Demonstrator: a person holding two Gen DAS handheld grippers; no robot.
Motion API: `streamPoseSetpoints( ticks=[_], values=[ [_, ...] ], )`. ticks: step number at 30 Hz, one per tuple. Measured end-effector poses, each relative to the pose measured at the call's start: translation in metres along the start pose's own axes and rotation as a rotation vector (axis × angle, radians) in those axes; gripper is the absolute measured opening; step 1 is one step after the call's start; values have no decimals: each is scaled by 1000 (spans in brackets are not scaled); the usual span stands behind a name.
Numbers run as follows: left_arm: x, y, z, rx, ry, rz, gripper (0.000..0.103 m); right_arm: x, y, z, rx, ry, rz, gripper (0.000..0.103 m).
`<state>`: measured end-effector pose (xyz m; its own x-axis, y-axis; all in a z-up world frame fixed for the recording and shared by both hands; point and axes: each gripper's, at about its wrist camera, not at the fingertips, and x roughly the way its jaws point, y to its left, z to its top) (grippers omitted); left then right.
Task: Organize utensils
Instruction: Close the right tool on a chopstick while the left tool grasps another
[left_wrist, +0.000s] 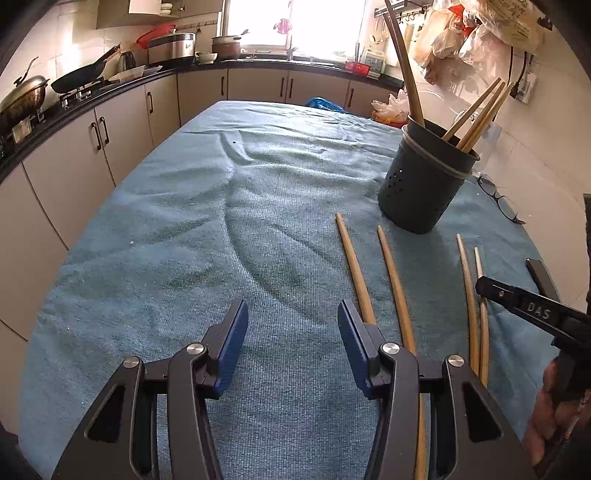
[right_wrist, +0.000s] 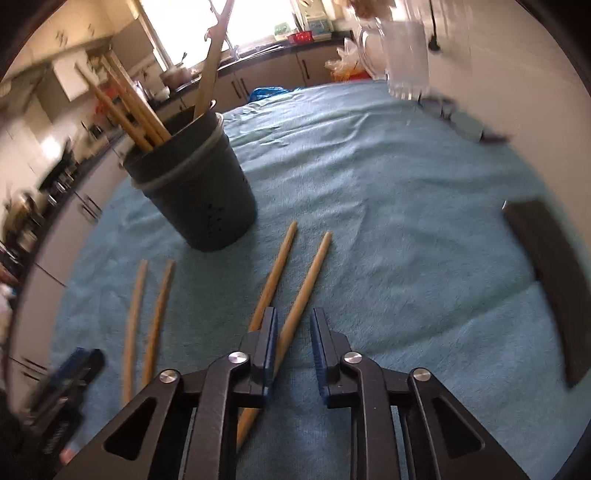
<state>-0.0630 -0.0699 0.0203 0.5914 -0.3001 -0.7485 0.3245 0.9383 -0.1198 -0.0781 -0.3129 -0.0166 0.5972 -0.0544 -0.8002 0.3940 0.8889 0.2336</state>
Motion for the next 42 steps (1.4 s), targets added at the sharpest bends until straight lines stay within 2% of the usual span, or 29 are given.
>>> streamPoseSetpoints(
  ticks=[4,11,15,17,18,19,21,27,29,31,35,39,42],
  values=[
    [1,-1,1,5,24,-12,49,-1,2,1,-47,15,-23,12],
    [6,-11,15,3,111,-104,49,-11,-22,-2,-25,35,-19,9],
    [17,-28,22,40,161,-101,48,-13,-28,-5,-13,33,-1,9],
    [25,-38,26,63,179,-67,37,-14,-28,-5,-10,35,6,9],
    [30,-41,28,73,191,-58,28,-14,-29,-5,-10,35,9,9],
    [36,-45,29,81,212,-39,25,-14,-30,-5,-10,36,12,9],
    [40,-50,31,100,204,1,17,-14,-30,-5,-13,40,17,9],
    [50,-64,36,145,198,70,15,-8,-26,2,-45,71,6,10],
    [51,-65,37,142,193,75,11,-5,-23,5,-65,74,-7,10],
    [51,-62,37,130,191,63,7,-3,-23,6,-76,71,-9,10],
    [43,-47,41,81,188,-4,6,-5,-27,6,-55,69,26,9],
    [17,-36,47,48,117,-42,6,-21,-26,5,-34,17,80,8],
    [-9,-28,52,23,60,-68,6,-44,-20,7,-41,-54,113,8]
  ],
)
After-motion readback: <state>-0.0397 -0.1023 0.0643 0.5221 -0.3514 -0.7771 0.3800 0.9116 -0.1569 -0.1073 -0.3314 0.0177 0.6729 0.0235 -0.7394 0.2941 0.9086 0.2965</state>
